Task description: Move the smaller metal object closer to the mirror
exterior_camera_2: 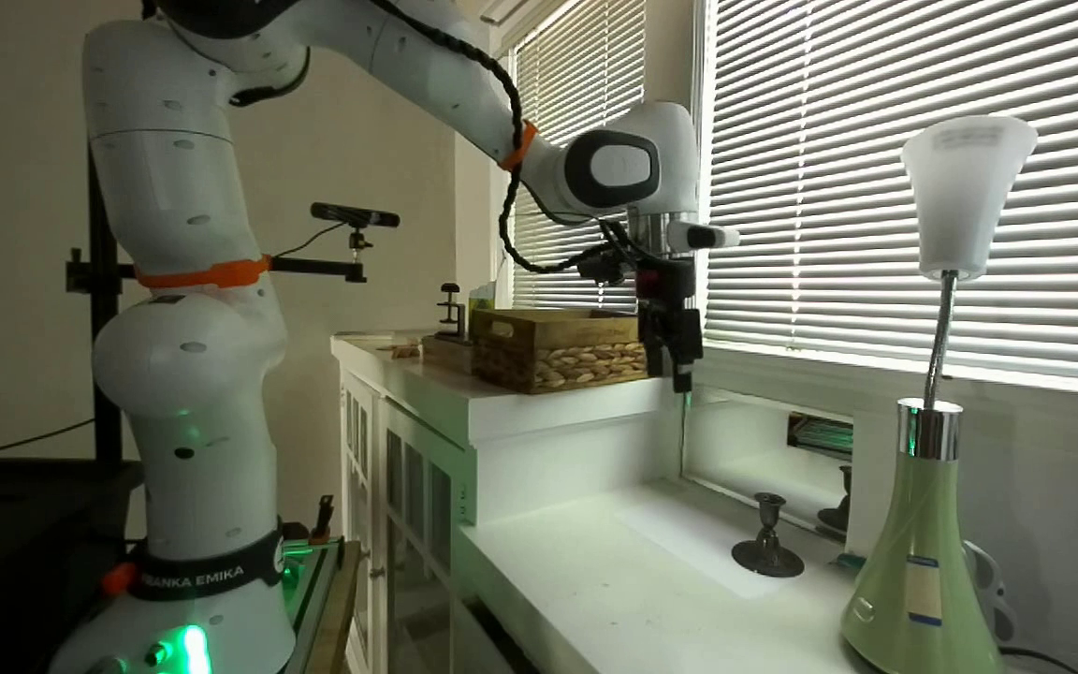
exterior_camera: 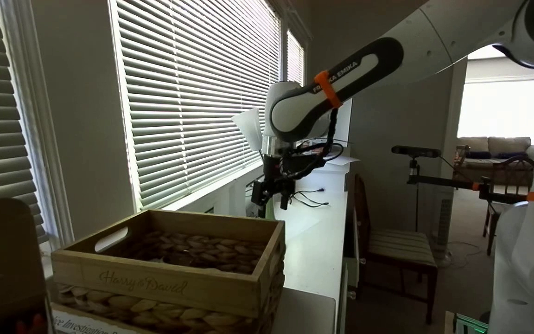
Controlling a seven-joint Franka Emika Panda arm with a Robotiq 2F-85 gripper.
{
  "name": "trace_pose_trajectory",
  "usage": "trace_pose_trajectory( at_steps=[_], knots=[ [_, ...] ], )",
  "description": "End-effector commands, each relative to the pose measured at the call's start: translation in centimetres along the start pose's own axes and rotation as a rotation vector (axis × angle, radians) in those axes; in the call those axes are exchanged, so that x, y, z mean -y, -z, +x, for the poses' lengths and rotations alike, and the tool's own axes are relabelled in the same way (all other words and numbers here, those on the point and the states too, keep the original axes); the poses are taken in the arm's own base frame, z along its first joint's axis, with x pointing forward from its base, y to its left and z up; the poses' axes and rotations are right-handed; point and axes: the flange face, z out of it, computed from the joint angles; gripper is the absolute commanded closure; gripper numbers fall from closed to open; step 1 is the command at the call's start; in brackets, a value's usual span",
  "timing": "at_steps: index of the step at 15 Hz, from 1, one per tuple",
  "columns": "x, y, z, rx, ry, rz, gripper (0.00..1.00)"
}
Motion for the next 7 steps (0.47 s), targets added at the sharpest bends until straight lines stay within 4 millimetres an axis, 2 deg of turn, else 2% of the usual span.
trace_pose_trajectory(
  at_steps=[1, 2, 4, 7],
  knots=[
    [-1.1, 1.4, -4.1, 0.053, -0.060, 0.119, 0.00],
    [-0.8, 0.9, -1.7, 0.034, -0.044, 0.052, 0.00],
    [-1.0, 1.5, -2.1, 0.026, -0.046, 0.060, 0.00],
    [-0.9, 1.1, -1.9, 0.032, -0.044, 0.059, 0.00]
  ],
)
